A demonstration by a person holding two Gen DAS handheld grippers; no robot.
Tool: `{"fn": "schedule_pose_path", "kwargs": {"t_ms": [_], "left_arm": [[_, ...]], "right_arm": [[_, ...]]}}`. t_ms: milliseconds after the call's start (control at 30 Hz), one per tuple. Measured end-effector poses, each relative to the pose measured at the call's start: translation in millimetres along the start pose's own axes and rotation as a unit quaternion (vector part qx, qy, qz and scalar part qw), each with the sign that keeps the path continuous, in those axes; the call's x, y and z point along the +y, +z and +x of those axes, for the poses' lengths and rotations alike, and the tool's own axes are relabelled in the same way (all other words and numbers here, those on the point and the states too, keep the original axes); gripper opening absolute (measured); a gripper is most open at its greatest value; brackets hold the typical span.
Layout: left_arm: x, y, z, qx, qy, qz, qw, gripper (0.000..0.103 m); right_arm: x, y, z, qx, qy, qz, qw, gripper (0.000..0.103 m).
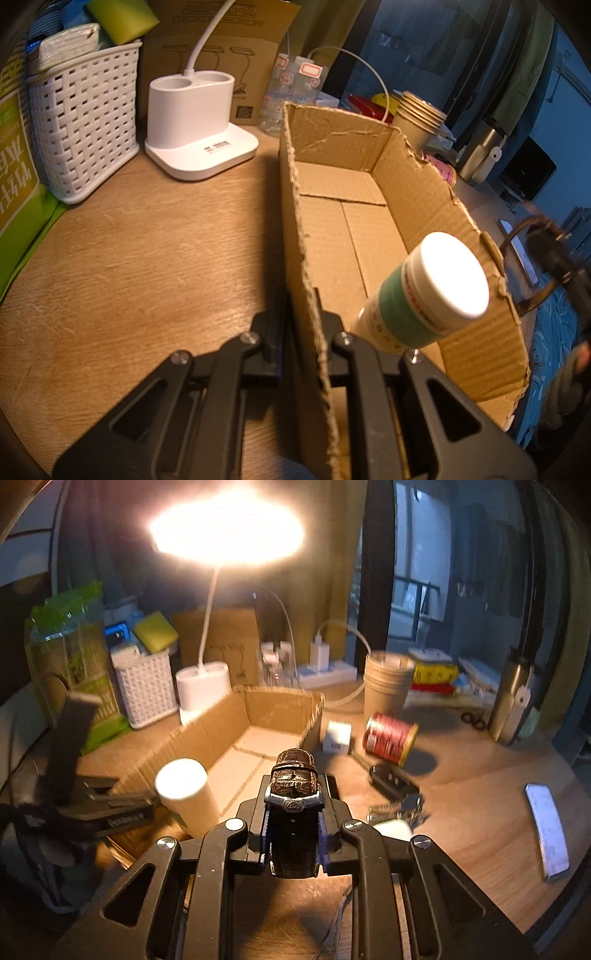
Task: Organize rigid objects
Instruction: 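Lift the wristwatch into the box and open the right gripper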
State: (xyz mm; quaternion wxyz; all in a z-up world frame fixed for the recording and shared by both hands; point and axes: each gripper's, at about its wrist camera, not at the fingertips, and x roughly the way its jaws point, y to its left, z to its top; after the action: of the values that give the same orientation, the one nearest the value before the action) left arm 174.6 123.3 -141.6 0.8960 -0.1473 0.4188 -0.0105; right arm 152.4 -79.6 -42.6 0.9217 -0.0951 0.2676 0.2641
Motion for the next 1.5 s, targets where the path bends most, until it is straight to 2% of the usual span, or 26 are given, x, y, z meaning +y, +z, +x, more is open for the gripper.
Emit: {"fn": "schedule_pose_path", "kwargs": {"t_ms": [167,300,600,867,1233,1367,1433,1500], "left_arm": [[-0.2,-0.1,0.1,0.000,0.000,0.000,1.0000,0.011],[0.1,0.0,0.0,0.000,0.000,0.000,1.0000,0.011],[-0.1,0.0,0.2,0.000,0.000,0.000,1.0000,0.011],[0.1,0.0,0.1,0.000,0.000,0.000,1.0000,0.011],[0.2,0.0,0.2,0.000,0.000,0.000,1.0000,0.011],[0.4,0.1,0.1,0.000,0.000,0.000,1.0000,0.011],[0.0,-0.1,0.0,0.000,0.000,0.000,1.0000,0.011],[0.0,-0.2,-0.2,0.000,-0.001,0.000,1.0000,0.011]], "right_arm": [[11.6,13.3,-17.5,-0.028,0.018,-0.003,0.999,0.021],[25.3,14.8,-20.5,-0.030,0.038,-0.011,0.999,0.021],[49.1,-1.0,4.2,0.006,0.065,-0.020,0.998,0.021],[54.5,-14.8,23.3,0.038,0.064,-0.022,0.997,0.021],[56.8,-24.5,33.2,0.060,0.056,-0.027,0.996,0.022],[56.3,-23.9,31.8,0.062,0.047,-0.031,0.997,0.032],[55.0,-23.3,30.3,0.060,0.049,-0.030,0.997,0.034],[54.5,-21.7,26.2,0.054,0.051,-0.030,0.997,0.050]]}}
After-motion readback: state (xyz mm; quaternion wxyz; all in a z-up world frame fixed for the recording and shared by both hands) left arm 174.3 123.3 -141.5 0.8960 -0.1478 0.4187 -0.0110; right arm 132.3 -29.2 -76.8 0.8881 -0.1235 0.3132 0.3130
